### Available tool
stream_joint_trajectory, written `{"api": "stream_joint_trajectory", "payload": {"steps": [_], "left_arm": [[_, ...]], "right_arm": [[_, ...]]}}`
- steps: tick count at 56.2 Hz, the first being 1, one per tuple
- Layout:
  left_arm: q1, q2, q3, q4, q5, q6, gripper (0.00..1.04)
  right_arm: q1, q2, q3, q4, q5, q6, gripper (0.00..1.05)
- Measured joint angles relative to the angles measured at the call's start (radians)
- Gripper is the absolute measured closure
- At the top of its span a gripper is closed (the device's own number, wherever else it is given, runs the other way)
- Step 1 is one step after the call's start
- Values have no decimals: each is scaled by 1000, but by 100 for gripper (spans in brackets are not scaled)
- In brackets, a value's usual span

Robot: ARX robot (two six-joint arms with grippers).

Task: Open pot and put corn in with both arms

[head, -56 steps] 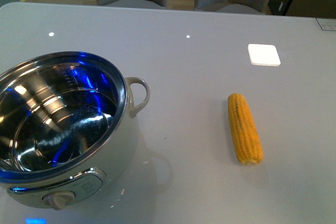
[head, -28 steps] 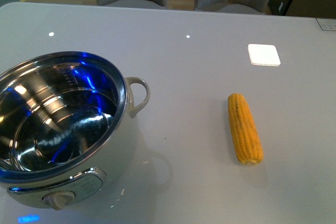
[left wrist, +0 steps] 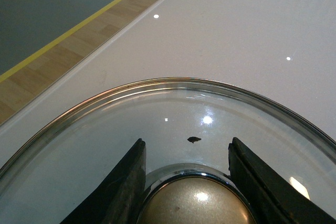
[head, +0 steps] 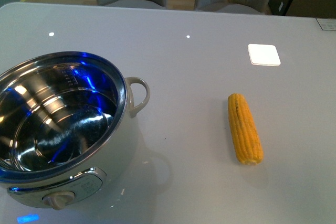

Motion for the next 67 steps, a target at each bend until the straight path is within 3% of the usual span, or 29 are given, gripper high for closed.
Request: {"api": "stream_joint_trajectory", "payload": {"steps": [3,10,17,45,57,67], "left_arm": [[0,0,0,1,0,0,49],[0,0,0,3,0,0,22],[0,0,0,3,0,0,5],[2,-31,-31,3,1,-1,7],[36,-504,-165,-149,29,-46,7],[42,-689,-267,-270,99,-66,7]], "right_arm": [[0,0,0,0,0,0,9],[0,0,0,0,0,0,9],[0,0,0,0,0,0,9],[0,0,0,0,0,0,9],[0,-1,0,0,0,0,9],[0,-1,0,0,0,0,9]]}}
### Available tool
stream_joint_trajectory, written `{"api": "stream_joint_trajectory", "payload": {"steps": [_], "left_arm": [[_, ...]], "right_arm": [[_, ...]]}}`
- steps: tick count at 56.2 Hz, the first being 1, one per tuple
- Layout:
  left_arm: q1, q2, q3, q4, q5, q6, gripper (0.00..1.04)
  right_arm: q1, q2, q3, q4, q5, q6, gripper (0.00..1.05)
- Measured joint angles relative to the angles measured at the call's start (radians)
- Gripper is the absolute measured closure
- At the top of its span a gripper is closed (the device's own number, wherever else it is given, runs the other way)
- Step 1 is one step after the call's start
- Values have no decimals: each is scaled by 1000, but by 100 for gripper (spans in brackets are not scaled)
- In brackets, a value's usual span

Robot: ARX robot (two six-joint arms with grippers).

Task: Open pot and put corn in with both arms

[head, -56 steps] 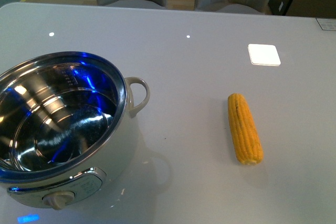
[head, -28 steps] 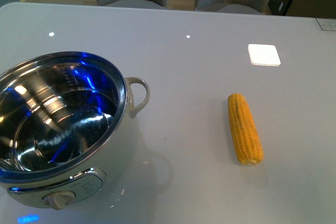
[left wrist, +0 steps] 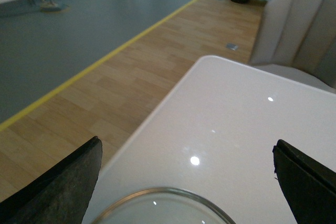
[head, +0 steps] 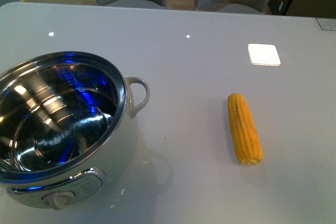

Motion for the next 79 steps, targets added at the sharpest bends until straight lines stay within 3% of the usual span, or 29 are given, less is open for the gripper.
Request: {"api": "stream_joint_trajectory", "payload": {"steps": [19,34,47,79], "left_arm": [[66,-651,-325,-234,209,-72,7],[60,-964,-480,-415,245,-72,7],[47,-1201,-532,-711,251,-71,7],[47,-1202,-534,-714,248,-71,7]], "right_arm": [[0,0,0,0,0,0,9],[0,0,0,0,0,0,9],[0,0,0,0,0,0,9],[0,0,0,0,0,0,9]]}}
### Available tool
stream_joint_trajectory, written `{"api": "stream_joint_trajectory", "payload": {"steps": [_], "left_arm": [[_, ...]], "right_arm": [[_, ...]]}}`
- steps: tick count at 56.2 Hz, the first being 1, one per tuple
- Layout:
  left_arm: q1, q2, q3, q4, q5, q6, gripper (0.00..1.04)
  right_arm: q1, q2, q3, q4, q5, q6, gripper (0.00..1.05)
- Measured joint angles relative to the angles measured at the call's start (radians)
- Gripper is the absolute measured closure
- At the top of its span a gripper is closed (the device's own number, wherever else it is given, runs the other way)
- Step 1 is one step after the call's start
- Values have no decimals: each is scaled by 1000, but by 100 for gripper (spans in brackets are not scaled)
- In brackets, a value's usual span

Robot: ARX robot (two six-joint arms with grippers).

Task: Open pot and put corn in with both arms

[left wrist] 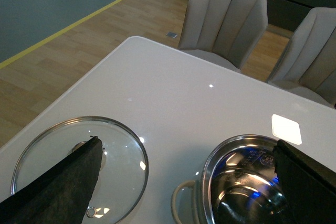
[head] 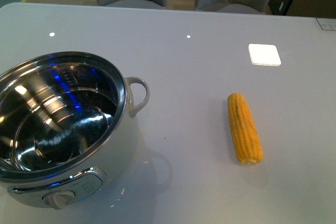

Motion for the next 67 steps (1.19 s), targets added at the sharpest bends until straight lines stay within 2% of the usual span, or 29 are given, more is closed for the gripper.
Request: {"api": "stream_joint_trajectory", "payload": {"steps": [25,27,28,32,45,54,67], "left_arm": [[0,1,-1,2,3,1,7],[-2,34,-43,146,66,21,14],[-16,42,-76,238,67,31,20],[-64,8,-125,306,44,46,30],[-259,-277,-142,92,-147,61,70],[-389,-431,-142,-52,-274,63,102],[-496,-538,-142,-155,-375,64,101]], "right_arm": [[0,0,0,0,0,0,9],[0,0,0,0,0,0,9],[0,0,0,0,1,0,9],[0,0,0,0,0,0,9],[0,0,0,0,0,0,9],[0,0,0,0,0,0,9],[0,0,0,0,0,0,9]]}}
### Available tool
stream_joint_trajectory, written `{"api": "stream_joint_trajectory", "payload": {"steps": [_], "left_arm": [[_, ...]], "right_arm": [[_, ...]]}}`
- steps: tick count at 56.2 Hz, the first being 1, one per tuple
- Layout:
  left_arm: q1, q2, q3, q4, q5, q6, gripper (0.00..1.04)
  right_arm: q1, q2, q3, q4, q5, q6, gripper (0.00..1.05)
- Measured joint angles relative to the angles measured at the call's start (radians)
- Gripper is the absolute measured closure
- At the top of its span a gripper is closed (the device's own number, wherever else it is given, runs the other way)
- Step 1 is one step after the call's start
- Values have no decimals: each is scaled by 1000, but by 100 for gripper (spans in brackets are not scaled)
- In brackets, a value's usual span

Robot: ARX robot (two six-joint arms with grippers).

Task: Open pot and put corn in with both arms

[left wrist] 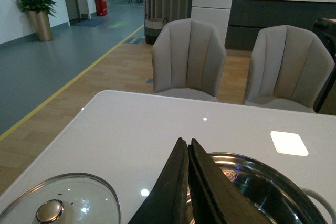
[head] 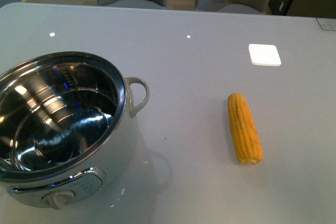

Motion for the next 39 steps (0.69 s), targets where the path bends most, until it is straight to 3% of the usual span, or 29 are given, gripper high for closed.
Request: {"api": "stream_joint_trajectory", "payload": {"steps": [9,14,17,29,39], "left_arm": [[-63,-53,0,-53,-60,0,101],[-151,-108,1,-118,-172,0,101],[-184,-203,0,-232,-171,2,101],[-188,-244,0,-249,-182,2,101],[-188,-245,0,-249,-182,2,68]], "right_arm": [[0,0,0,0,0,0,9],[0,0,0,0,0,0,9],[0,0,0,0,0,0,9],[0,0,0,0,0,0,9],[0,0,0,0,0,0,9]]}}
